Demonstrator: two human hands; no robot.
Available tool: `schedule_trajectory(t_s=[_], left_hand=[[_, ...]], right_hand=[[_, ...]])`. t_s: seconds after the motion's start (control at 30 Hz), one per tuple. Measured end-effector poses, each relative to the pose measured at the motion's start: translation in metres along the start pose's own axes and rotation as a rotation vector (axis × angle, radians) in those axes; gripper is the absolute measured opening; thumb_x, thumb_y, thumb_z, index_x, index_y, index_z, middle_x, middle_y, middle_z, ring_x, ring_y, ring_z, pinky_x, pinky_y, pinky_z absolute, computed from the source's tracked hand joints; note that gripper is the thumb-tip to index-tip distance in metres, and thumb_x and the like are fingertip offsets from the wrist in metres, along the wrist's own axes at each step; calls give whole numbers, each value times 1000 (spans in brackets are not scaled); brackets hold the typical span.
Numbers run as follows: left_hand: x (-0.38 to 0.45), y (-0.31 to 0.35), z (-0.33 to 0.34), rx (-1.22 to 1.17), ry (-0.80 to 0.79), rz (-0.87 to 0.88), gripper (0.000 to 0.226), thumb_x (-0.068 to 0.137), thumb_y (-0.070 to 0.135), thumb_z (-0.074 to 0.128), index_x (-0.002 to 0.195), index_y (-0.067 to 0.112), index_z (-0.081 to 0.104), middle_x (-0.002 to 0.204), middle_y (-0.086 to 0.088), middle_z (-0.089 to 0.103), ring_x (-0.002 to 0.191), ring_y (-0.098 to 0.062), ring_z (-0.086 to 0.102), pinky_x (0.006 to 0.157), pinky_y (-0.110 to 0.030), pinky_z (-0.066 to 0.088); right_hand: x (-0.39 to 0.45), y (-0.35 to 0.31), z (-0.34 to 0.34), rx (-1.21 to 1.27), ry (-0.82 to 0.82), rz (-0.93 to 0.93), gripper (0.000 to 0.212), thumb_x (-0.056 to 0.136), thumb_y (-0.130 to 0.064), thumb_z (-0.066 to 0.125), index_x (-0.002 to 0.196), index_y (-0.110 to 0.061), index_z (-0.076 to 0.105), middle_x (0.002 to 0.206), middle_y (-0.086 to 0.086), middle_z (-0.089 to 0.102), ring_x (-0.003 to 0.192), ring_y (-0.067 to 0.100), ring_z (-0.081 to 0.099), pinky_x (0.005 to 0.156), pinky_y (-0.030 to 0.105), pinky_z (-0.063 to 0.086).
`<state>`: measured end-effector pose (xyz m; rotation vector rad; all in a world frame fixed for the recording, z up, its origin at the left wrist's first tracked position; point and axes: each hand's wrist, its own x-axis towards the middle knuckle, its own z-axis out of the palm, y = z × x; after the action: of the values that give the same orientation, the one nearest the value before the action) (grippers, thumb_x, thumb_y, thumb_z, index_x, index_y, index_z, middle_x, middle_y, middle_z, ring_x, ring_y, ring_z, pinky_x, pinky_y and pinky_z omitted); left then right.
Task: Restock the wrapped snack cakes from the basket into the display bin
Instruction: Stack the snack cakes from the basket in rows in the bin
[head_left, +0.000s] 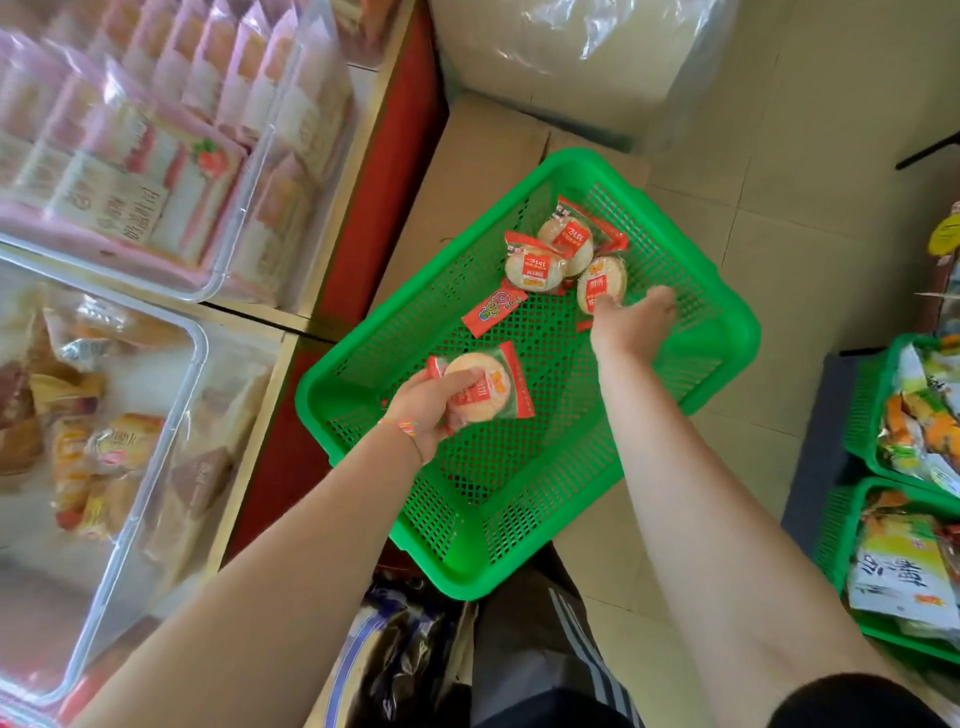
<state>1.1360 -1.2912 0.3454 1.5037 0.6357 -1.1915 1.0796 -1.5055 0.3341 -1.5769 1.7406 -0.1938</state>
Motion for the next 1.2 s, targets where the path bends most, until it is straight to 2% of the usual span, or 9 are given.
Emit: schedule_trajectory(t_s=[0.17, 0.33, 0.5, 0.6, 0.77, 0.87, 0.97, 1.07, 1.2], left_hand=[[-2, -3, -18, -63, 44, 29, 44, 81, 17, 76, 120, 4, 62, 110, -16, 71, 92, -26, 66, 89, -40, 52], [-20, -1, -30, -193, 22, 44, 45, 90, 22, 66, 128, 1, 56, 97, -10, 67, 62, -12, 64, 45, -20, 45], [-57, 5, -49, -271, -98, 28, 32, 93, 10, 60, 123, 3, 50, 90, -12, 71, 69, -17, 70, 59, -29, 58], [-85, 6, -72, -279, -186, 74, 41, 93, 3, 56, 132, -5, 45, 110, -22, 66, 83, -25, 69, 74, -37, 61], [-145, -4, -125, -130, -271, 202, 41, 84, -1, 64, 122, 15, 58, 108, -8, 70, 95, -23, 67, 88, -37, 53], [-184, -20, -168, -132, -300, 312, 44, 81, 5, 71, 123, 9, 60, 113, -12, 69, 101, -25, 67, 87, -35, 55], [-224, -37, -219, -304, -226, 430, 31, 78, 18, 73, 108, 13, 69, 98, -7, 71, 85, -21, 69, 71, -32, 55], [-259, -58, -284, -446, -40, 495, 31, 82, 24, 73, 109, 11, 67, 96, -11, 67, 80, -22, 64, 73, -34, 52], [-291, -86, -379, -570, 322, 580, 16, 90, 16, 63, 101, 7, 70, 89, -8, 72, 71, -15, 67, 68, -27, 55]], right_hand=[[1, 8, 16, 93, -110, 95, 23, 90, -25, 65, 105, -9, 61, 104, 5, 68, 84, 23, 66, 69, 35, 53], [-36, 21, 14, 261, -386, 272, 22, 83, -19, 71, 100, -9, 63, 87, 7, 70, 65, 15, 64, 62, 34, 54], [-104, 36, -8, 430, -799, 282, 29, 86, -7, 64, 110, -22, 59, 101, 2, 67, 88, 17, 61, 76, 33, 47], [-143, 33, -21, 434, -940, 173, 27, 86, 1, 64, 97, -23, 62, 88, -2, 70, 82, 16, 61, 72, 29, 49], [-205, -5, -24, 389, -1190, -60, 43, 87, -44, 64, 128, -33, 57, 124, -2, 67, 114, 20, 63, 92, 41, 50], [-259, -33, -14, 309, -1241, -214, 40, 88, -54, 62, 120, -31, 67, 123, -1, 68, 117, 19, 62, 99, 41, 44], [-326, -49, 4, 248, -1269, -375, 42, 78, -57, 72, 106, -25, 75, 111, -1, 73, 109, 17, 66, 102, 44, 45], [-401, -57, 22, 197, -1296, -487, 26, 73, -54, 77, 72, -29, 77, 74, -9, 72, 72, 5, 66, 73, 28, 49], [-488, -57, 54, 113, -1370, -622, 22, 80, -40, 76, 95, -24, 77, 94, 0, 76, 90, 15, 71, 79, 29, 56]])
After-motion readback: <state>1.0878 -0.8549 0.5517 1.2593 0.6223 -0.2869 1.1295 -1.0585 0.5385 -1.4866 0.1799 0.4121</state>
